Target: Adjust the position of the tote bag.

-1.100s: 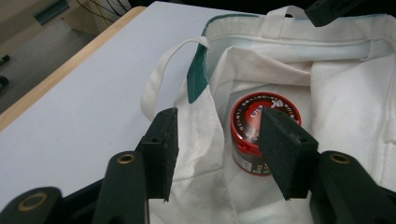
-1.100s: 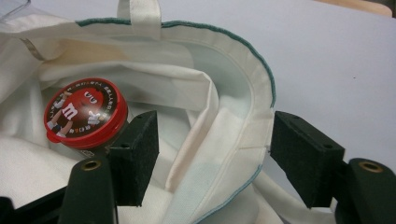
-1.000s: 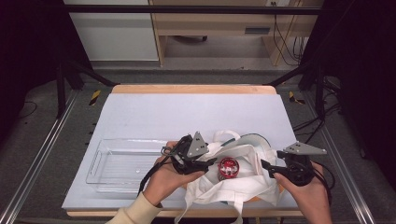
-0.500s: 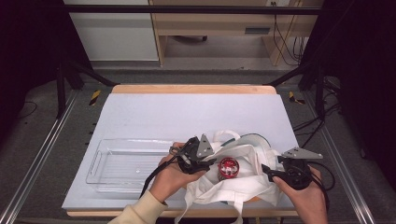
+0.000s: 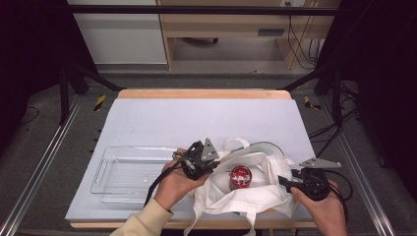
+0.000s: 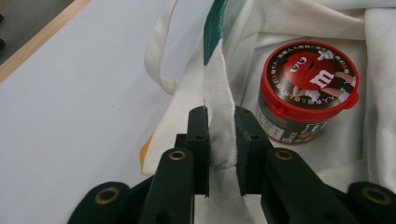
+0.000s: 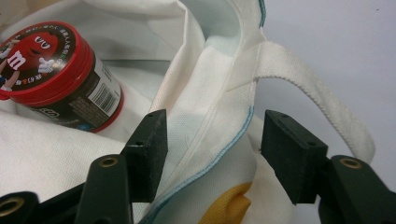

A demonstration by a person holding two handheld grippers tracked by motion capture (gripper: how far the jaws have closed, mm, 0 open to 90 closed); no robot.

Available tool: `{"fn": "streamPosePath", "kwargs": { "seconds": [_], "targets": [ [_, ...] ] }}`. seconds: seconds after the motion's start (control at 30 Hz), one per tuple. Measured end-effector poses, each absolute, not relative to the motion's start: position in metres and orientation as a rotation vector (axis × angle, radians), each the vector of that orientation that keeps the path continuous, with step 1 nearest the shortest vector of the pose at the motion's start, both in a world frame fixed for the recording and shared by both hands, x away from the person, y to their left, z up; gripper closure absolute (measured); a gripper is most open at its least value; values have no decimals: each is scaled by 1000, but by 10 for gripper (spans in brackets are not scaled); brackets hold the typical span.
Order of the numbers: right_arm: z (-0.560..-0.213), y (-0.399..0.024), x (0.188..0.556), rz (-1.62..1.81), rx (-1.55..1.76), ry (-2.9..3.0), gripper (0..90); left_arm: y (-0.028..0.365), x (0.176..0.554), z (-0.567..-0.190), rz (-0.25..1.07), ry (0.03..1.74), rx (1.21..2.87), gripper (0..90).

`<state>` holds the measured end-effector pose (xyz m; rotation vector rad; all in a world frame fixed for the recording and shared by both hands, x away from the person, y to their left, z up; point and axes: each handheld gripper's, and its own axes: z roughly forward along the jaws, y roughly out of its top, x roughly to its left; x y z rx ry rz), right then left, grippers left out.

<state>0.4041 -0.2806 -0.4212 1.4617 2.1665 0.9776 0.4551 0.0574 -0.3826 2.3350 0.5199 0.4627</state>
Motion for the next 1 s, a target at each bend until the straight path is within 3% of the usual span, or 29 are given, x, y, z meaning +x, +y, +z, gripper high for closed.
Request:
{"fn": "streamPosePath", "kwargs": {
  "seconds": [0.27,0.43,0.57,1.0],
  "targets": [
    [-429,-285,408,1003,1507,2183,388,68,456,-383,458,543,2307,806],
    [-430,-284,407,1033,1504,2199,475,72,456,-381,470,556,2289,813],
    [-428,-285,406,1033,1481,2191,602,72,454,-380,476,553,2285,814],
    [-424,-282,403,1036,1408,2193,842,72,452,-381,476,561,2274,815]
  ]
}}
